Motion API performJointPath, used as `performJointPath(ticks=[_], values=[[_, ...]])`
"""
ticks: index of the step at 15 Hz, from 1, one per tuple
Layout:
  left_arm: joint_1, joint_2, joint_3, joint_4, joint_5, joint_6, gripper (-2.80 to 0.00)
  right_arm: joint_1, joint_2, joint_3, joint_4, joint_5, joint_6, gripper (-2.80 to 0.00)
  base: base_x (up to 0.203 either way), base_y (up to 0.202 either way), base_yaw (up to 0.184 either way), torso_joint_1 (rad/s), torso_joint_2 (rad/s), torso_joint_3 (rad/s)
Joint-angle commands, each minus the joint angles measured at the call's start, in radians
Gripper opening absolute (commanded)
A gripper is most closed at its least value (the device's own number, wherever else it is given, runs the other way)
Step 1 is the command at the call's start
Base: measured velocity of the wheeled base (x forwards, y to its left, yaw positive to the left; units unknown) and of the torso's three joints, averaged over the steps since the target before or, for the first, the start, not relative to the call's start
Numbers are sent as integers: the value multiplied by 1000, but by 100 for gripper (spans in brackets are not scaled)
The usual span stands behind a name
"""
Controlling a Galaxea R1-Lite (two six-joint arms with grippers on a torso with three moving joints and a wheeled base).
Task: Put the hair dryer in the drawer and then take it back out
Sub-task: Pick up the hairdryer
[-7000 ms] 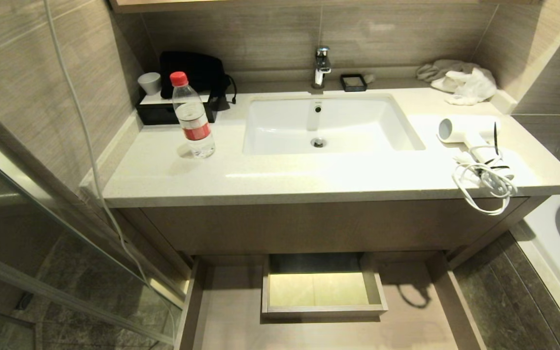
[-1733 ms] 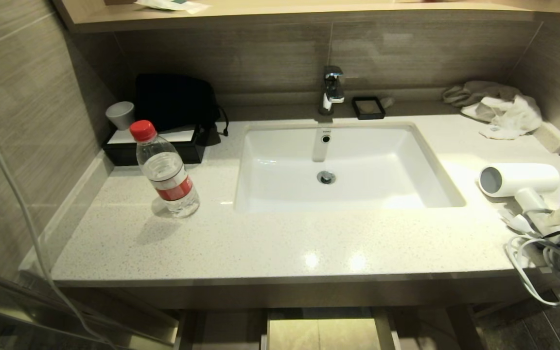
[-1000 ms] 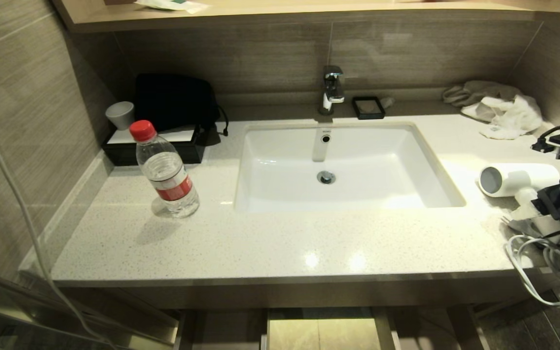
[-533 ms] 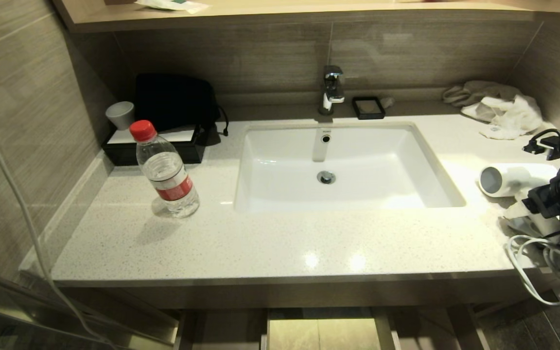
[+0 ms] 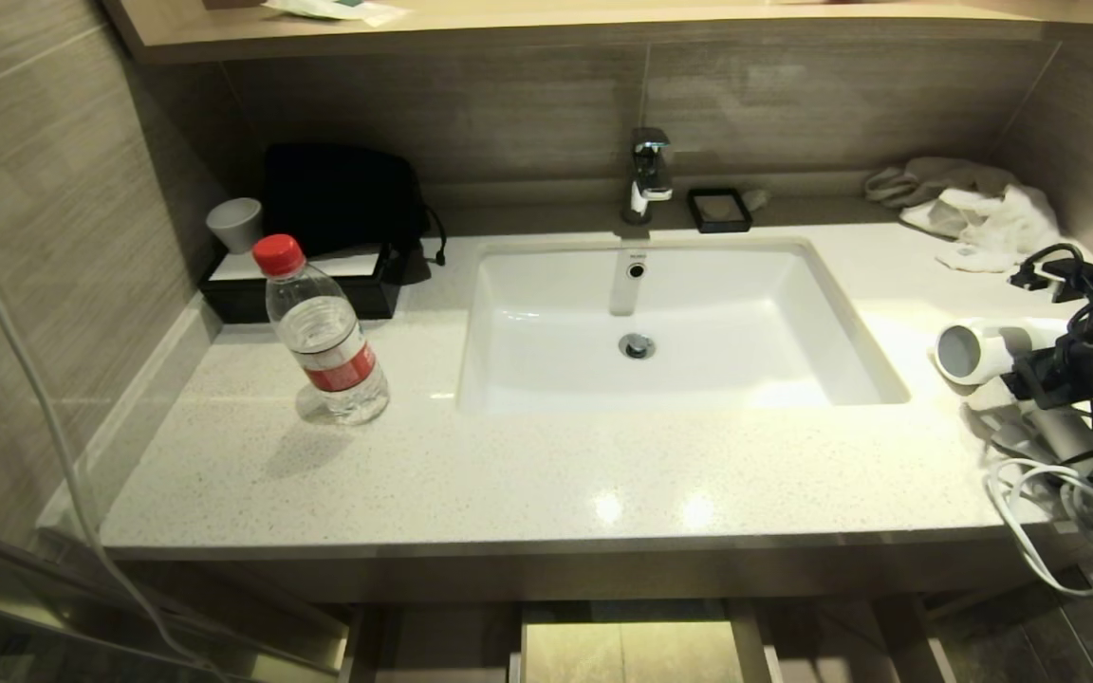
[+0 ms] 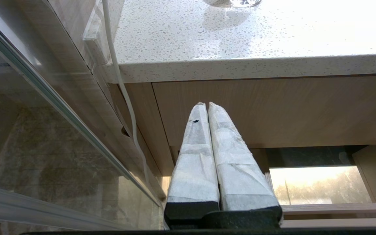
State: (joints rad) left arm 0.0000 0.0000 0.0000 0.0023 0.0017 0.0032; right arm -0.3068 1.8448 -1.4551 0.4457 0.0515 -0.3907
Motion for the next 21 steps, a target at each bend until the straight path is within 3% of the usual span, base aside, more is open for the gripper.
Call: performJointPath(ticks=[1, 6, 7, 21], values=[[0, 0, 0, 1, 0, 0, -280, -2, 22, -4, -5, 1, -4, 0, 0, 0, 0, 0, 0, 0], [0, 0, 0, 0, 0, 0, -280, -1, 34, -13, -10, 2, -7, 0, 0, 0, 0, 0, 0, 0], [0, 0, 0, 1, 0, 0, -280, -1, 33, -11, -13, 2, -7, -280, 0, 0, 0, 0, 0, 0], [0, 0, 0, -1, 0, 0, -280, -1, -79, -3, 1, 5, -16, -280, 0, 0, 0, 0, 0, 0]])
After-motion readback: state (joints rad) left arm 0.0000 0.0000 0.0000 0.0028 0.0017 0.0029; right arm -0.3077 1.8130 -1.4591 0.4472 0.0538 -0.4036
